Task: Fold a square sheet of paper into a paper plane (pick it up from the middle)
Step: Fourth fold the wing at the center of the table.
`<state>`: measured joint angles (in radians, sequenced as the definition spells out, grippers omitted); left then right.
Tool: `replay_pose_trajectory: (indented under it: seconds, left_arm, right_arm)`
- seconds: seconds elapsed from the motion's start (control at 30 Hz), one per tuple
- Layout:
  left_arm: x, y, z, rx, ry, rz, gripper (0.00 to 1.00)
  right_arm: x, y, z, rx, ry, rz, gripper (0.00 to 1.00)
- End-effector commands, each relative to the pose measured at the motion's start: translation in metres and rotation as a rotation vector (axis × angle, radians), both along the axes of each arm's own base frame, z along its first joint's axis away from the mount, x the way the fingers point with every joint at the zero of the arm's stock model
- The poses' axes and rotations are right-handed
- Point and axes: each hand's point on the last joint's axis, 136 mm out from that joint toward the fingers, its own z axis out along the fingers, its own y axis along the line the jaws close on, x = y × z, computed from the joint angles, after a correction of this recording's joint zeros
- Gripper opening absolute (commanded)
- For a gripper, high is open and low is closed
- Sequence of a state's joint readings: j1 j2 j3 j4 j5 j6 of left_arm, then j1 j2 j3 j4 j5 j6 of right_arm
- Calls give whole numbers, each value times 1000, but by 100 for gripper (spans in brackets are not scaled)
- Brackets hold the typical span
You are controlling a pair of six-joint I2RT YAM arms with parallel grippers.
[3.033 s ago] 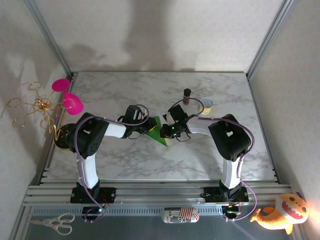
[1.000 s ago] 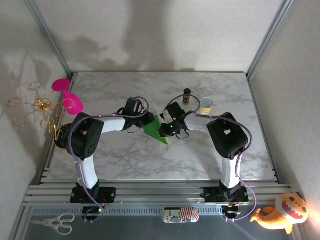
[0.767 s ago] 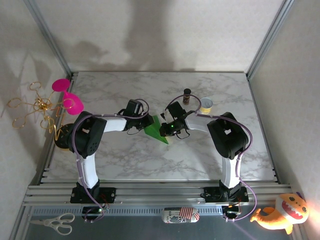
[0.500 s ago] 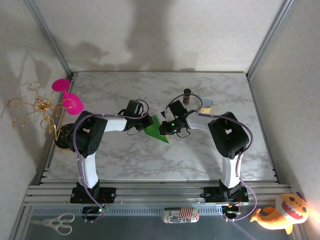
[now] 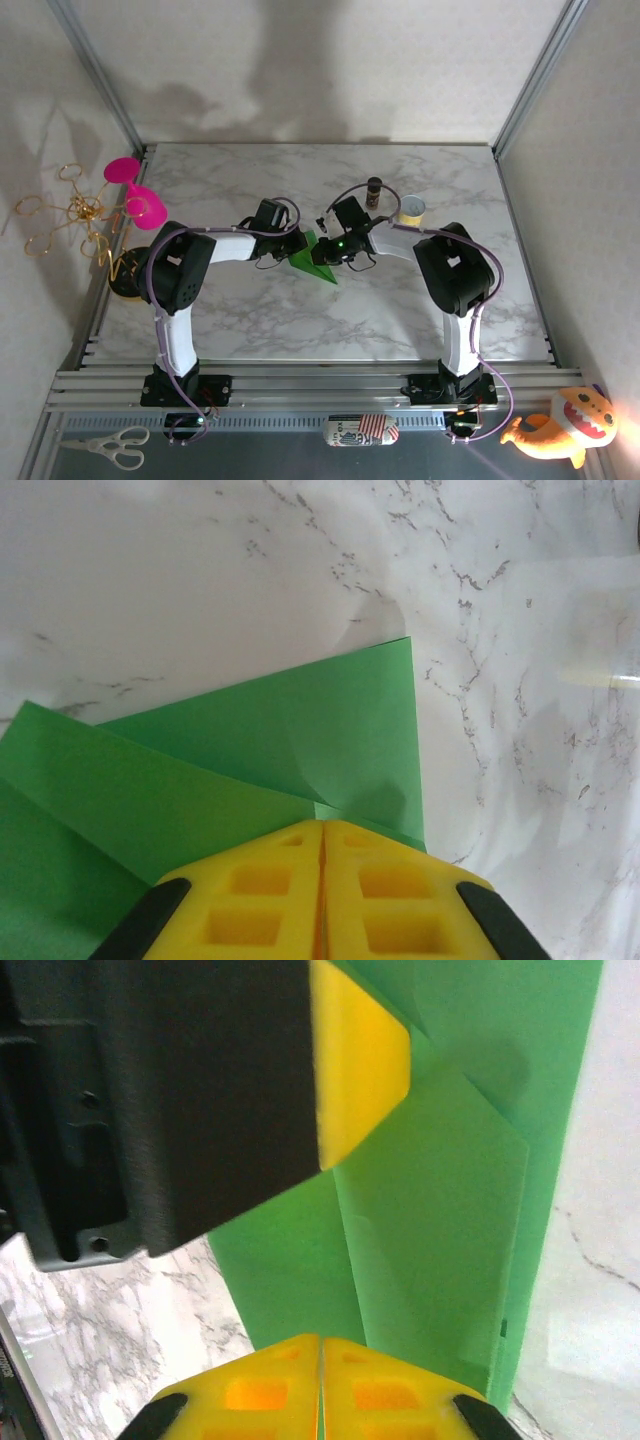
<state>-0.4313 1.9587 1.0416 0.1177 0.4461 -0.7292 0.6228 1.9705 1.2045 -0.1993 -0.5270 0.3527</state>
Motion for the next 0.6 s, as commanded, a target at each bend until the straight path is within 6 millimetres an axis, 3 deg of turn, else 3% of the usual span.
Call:
replay_pose_trajectory:
  seconds: [0.0, 0.3, 0.57]
  left_arm:
    - [-21, 19, -36, 129, 96, 15, 9]
    - [-27, 27, -42, 167, 109, 19, 9]
    - [-28, 31, -45, 185, 114, 21, 8]
  right_arm:
    - [-11, -3, -15, -40, 55, 4, 11]
    - [-31, -22, -39, -108, 115, -9, 11]
    - [-48, -35, -43, -127, 142, -19, 10]
